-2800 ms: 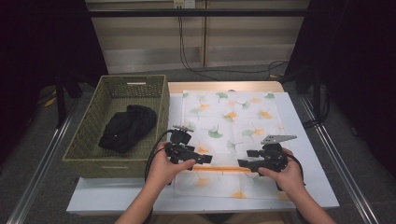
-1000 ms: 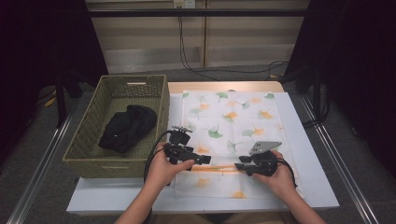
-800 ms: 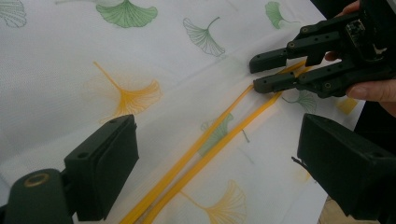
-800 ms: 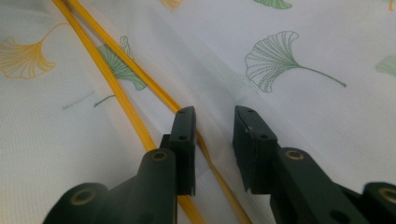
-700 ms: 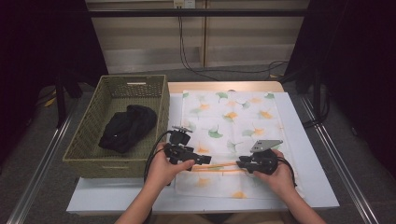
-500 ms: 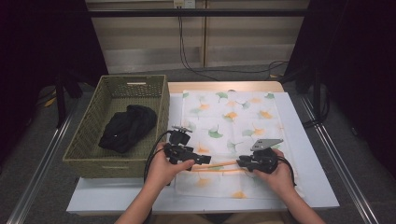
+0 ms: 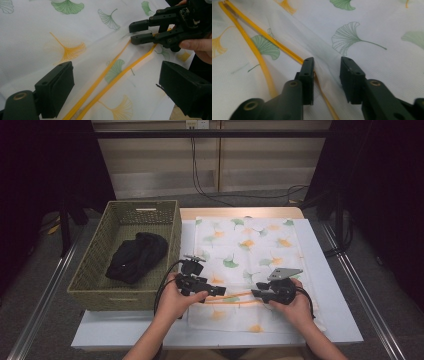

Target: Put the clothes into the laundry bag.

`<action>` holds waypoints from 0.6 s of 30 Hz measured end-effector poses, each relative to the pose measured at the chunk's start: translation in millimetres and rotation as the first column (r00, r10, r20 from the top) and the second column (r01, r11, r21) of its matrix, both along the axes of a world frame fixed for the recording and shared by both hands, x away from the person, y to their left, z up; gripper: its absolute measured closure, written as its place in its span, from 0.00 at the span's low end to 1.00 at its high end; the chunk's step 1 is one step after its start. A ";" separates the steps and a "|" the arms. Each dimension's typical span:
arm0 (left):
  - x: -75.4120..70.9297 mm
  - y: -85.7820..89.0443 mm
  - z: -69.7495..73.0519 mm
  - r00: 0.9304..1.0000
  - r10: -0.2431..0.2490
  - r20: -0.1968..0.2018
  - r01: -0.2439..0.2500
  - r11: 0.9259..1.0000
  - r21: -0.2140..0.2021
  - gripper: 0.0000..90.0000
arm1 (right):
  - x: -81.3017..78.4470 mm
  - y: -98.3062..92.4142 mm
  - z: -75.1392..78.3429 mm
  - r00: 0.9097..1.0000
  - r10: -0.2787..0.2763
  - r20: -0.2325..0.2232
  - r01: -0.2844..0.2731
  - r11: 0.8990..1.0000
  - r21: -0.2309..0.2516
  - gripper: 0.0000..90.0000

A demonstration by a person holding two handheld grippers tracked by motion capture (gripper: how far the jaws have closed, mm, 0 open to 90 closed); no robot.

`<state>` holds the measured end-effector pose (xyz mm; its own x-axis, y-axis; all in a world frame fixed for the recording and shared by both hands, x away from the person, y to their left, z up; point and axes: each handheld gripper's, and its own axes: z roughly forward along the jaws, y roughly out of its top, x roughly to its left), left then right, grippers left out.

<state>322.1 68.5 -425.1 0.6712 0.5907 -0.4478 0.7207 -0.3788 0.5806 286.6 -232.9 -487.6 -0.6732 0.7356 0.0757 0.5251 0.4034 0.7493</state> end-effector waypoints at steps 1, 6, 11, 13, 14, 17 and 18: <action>-0.1 -0.1 -0.1 1.000 0.000 0.000 0.000 1.000 0.000 0.14 | 0.9 -1.7 -0.2 1.000 -0.013 -0.012 0.013 1.000 0.015 0.78; -0.3 -1.0 -0.9 1.000 -0.001 -0.004 0.001 1.000 -0.002 0.14 | 2.1 -2.6 -0.2 1.000 -0.030 -0.004 0.030 1.000 0.002 0.90; -0.6 -2.0 -2.0 1.000 -0.009 -0.012 0.009 1.000 -0.003 0.15 | 4.3 -4.5 -0.2 0.999 -0.034 -0.014 0.034 0.999 0.011 0.95; -0.7 -2.0 -1.3 1.000 -0.005 -0.009 0.005 1.000 -0.007 0.15 | 4.2 -4.5 -0.2 0.999 -0.035 -0.014 0.036 0.999 0.012 0.96; -0.7 -1.9 -1.0 1.000 -0.005 -0.009 0.005 1.000 -0.007 0.15 | 4.2 -4.6 -0.1 0.999 -0.034 -0.017 0.035 0.999 0.014 0.97; -0.6 -1.2 -0.6 1.000 -0.001 -0.005 0.001 1.000 -0.006 0.15 | 5.4 -5.5 0.5 0.998 -0.049 -0.046 0.050 0.998 0.031 0.99; -0.8 -1.2 -0.2 1.000 0.001 -0.003 -0.001 1.000 -0.006 0.15 | 5.8 -5.7 0.7 0.997 -0.059 -0.057 0.061 0.997 0.038 1.00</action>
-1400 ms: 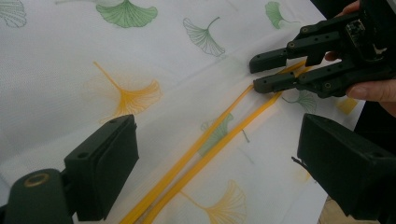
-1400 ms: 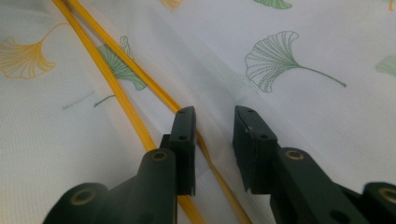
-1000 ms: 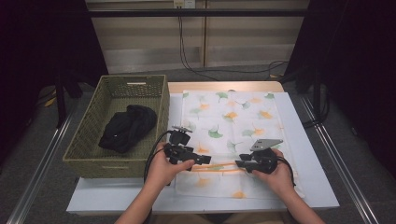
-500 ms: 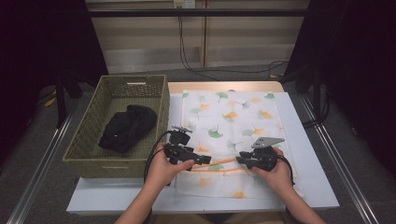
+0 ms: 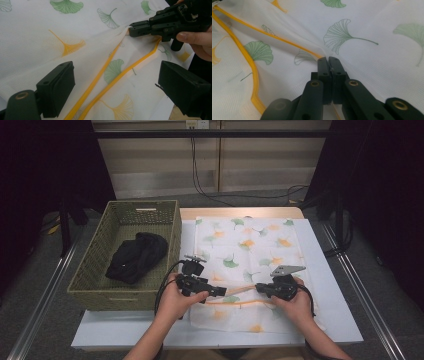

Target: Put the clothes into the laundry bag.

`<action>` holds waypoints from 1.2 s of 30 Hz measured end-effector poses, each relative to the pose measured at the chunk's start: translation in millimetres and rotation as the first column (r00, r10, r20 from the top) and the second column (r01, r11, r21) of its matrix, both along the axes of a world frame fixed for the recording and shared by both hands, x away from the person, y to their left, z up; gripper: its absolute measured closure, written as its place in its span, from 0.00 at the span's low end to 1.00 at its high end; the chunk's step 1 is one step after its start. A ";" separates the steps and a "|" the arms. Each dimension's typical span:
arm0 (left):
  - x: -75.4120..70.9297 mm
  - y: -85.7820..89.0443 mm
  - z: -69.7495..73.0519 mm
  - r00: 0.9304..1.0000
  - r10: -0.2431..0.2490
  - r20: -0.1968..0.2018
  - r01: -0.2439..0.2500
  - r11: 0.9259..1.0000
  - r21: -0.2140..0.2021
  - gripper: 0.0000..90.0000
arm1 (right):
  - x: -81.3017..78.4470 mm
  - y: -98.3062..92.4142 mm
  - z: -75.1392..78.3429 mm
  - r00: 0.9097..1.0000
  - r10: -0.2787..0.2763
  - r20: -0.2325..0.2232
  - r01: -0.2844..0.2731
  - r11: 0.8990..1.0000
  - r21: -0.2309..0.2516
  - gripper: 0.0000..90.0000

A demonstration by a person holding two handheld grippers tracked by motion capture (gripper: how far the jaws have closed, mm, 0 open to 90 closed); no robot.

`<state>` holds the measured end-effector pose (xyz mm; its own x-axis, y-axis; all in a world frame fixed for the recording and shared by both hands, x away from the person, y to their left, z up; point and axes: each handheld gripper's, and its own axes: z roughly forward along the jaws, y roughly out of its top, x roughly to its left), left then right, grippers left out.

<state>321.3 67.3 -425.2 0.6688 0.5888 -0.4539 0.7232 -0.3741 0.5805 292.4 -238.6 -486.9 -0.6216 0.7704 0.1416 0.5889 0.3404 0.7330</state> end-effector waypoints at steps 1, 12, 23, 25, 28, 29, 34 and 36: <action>0.3 0.2 0.2 1.000 -0.002 0.002 0.002 1.000 0.001 0.15 | 0.6 0.0 0.5 1.000 0.000 -0.008 0.000 1.000 0.001 1.00; 0.2 -0.1 -0.6 1.000 -0.010 0.003 0.010 1.000 0.005 0.15 | 2.6 -3.0 11.1 1.000 -0.004 -0.029 0.004 1.000 0.025 1.00; -0.7 -1.3 0.5 1.000 -0.008 0.013 0.008 1.000 0.001 0.14 | 6.6 -6.0 24.8 1.000 -0.005 0.001 0.005 0.999 0.044 1.00; -0.8 -0.9 0.9 1.000 -0.009 0.013 0.009 1.000 0.002 0.14 | 7.2 -6.4 27.0 1.000 -0.003 0.000 0.003 0.999 0.048 1.00; -0.9 -0.5 1.6 1.000 -0.007 0.013 0.007 1.000 0.001 0.14 | 8.7 -6.6 29.7 1.000 -0.001 0.006 0.001 0.999 0.052 1.00; -0.9 -0.4 1.7 1.000 -0.005 0.016 0.005 1.000 0.003 0.14 | 8.8 -6.8 30.6 1.000 -0.006 0.002 0.006 0.998 0.055 1.00; -0.9 -0.8 1.2 1.000 -0.014 0.018 0.014 1.000 -0.003 0.14 | 10.5 -7.8 33.7 1.000 -0.004 0.004 0.004 0.997 0.073 1.00; -1.0 -1.0 1.0 1.000 -0.012 0.018 0.012 1.000 -0.001 0.14 | 10.8 -8.0 34.7 1.000 -0.007 0.005 0.007 0.997 0.071 1.00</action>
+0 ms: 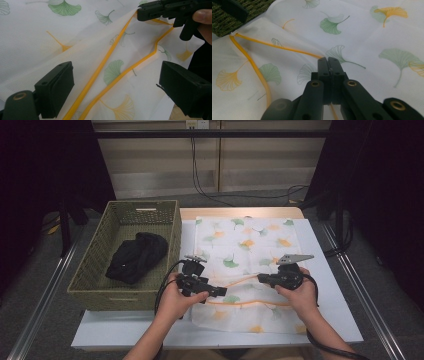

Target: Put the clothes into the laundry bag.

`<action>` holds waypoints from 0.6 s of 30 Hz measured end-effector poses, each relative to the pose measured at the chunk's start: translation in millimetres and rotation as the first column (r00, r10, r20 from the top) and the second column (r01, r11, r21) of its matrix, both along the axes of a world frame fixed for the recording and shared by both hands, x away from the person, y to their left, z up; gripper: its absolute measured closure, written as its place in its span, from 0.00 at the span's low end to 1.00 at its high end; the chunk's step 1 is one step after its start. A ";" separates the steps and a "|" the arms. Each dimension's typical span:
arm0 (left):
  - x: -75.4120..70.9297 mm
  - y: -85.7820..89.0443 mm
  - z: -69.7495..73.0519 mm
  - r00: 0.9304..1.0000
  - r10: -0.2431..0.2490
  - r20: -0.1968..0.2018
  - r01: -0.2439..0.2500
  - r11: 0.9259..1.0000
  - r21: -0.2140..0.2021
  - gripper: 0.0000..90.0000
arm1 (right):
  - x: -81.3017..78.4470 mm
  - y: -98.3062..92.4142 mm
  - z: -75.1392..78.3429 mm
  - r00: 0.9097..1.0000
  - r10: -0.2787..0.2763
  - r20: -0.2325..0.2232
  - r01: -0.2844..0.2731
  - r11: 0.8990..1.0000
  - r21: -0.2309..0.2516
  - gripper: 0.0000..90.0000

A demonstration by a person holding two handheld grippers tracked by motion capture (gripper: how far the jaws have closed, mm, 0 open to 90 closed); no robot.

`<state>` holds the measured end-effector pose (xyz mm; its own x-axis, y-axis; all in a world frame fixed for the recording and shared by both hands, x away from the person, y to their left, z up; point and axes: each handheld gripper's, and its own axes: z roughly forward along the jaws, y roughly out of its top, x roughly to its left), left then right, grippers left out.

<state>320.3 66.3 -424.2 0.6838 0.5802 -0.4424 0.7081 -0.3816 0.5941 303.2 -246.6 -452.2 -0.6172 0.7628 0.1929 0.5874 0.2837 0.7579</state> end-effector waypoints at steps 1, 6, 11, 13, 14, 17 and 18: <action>0.1 0.1 -0.1 1.000 0.000 -0.002 0.000 1.000 -0.001 0.14 | 0.6 -0.5 0.5 1.000 0.003 0.002 -0.003 1.000 0.006 1.00; 0.2 0.4 0.1 1.000 0.000 0.001 0.000 1.000 0.003 0.13 | 2.5 -1.4 4.2 1.000 -0.002 0.008 0.002 1.000 0.019 1.00; -0.1 -0.3 0.0 1.000 0.007 0.004 -0.007 1.000 0.000 0.13 | 5.0 -1.7 9.1 1.000 0.000 0.014 -0.001 1.000 0.024 1.00; 0.0 -0.3 0.0 1.000 0.006 0.005 -0.006 1.000 0.002 0.13 | 5.5 -1.3 11.4 1.000 -0.003 0.013 0.002 1.000 0.022 1.00; 0.2 0.1 0.2 1.000 0.001 0.006 -0.001 1.000 0.005 0.13 | 6.5 -1.4 12.0 1.000 0.005 0.022 -0.005 1.000 0.019 1.00; 0.6 0.8 0.8 1.000 -0.003 0.017 0.003 1.000 0.012 0.13 | 8.2 -0.8 14.9 1.000 -0.001 0.020 0.001 1.000 0.023 1.00; 0.5 0.9 1.4 1.000 -0.005 0.022 0.005 1.000 0.016 0.13 | 9.3 -0.7 15.4 1.000 0.008 0.027 -0.009 0.999 0.037 1.00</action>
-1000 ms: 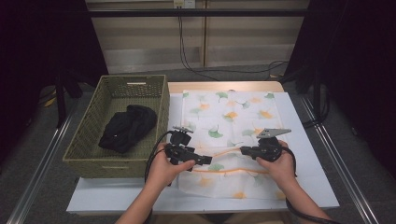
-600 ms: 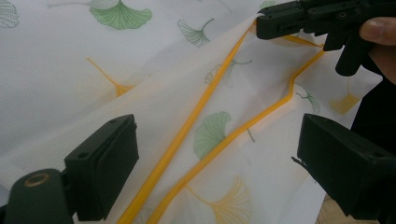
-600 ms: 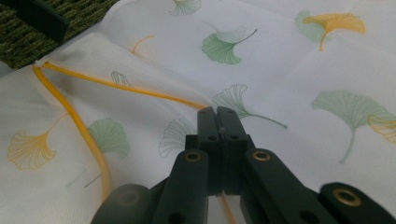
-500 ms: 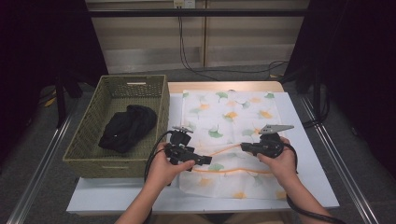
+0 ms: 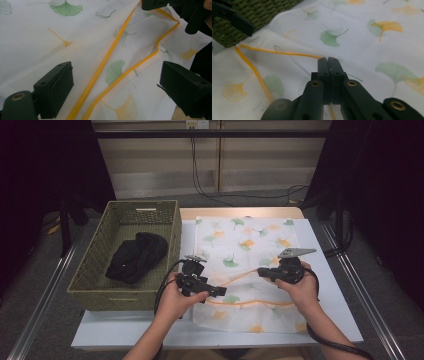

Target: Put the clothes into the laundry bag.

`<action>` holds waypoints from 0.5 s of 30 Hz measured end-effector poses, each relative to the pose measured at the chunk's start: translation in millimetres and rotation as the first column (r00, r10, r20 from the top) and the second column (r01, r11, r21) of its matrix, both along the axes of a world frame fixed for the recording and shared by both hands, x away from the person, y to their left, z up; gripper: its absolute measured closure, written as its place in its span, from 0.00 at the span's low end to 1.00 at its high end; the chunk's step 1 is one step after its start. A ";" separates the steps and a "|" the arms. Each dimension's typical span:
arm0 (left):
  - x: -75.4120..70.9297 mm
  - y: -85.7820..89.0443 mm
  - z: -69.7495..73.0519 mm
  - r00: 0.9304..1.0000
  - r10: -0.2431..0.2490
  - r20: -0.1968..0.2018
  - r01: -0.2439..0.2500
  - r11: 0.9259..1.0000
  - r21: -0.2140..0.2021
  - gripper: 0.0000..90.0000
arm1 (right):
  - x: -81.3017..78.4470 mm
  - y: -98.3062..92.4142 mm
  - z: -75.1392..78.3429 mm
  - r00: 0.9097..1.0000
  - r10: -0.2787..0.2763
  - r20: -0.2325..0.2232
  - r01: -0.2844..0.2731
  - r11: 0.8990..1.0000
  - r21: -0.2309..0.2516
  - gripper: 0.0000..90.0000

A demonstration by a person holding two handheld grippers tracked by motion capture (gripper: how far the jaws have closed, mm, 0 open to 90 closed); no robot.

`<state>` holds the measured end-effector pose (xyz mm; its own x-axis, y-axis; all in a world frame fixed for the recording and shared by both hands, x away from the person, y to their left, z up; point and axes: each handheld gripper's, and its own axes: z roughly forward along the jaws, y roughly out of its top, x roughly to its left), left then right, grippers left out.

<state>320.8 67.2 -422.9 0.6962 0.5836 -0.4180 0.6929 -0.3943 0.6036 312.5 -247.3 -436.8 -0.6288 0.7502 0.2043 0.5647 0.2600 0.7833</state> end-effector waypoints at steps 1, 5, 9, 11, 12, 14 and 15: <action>-0.2 0.1 0.4 1.000 0.001 -0.001 -0.001 1.000 -0.001 0.13 | 0.6 -0.5 0.8 1.000 0.004 0.000 -0.004 1.000 0.010 1.00; -0.1 0.4 1.2 1.000 0.004 0.003 -0.004 1.000 -0.002 0.13 | 3.2 0.2 5.0 1.000 -0.005 0.002 0.005 1.000 0.003 1.00; -0.2 0.4 1.5 1.000 0.003 0.004 -0.003 1.000 0.000 0.12 | 5.3 0.9 8.8 1.000 0.001 0.009 -0.001 1.000 0.013 1.00; -0.2 0.3 1.8 1.000 0.003 0.007 -0.003 1.000 -0.002 0.12 | 6.5 0.7 11.4 1.000 0.001 0.014 -0.001 1.000 0.010 1.00; -0.2 0.3 1.9 1.000 0.003 0.007 -0.003 1.000 -0.003 0.12 | 6.9 0.4 12.7 1.000 0.000 0.013 0.000 1.000 0.010 1.00; -0.3 0.2 2.0 1.000 -0.001 0.008 0.001 1.000 -0.002 0.12 | 8.2 0.1 14.7 1.000 -0.001 0.017 0.001 1.000 0.016 1.00; -0.3 0.2 2.0 1.000 -0.001 0.009 0.002 1.000 -0.002 0.12 | 8.6 0.2 15.7 1.000 0.000 0.014 0.000 1.000 0.019 1.00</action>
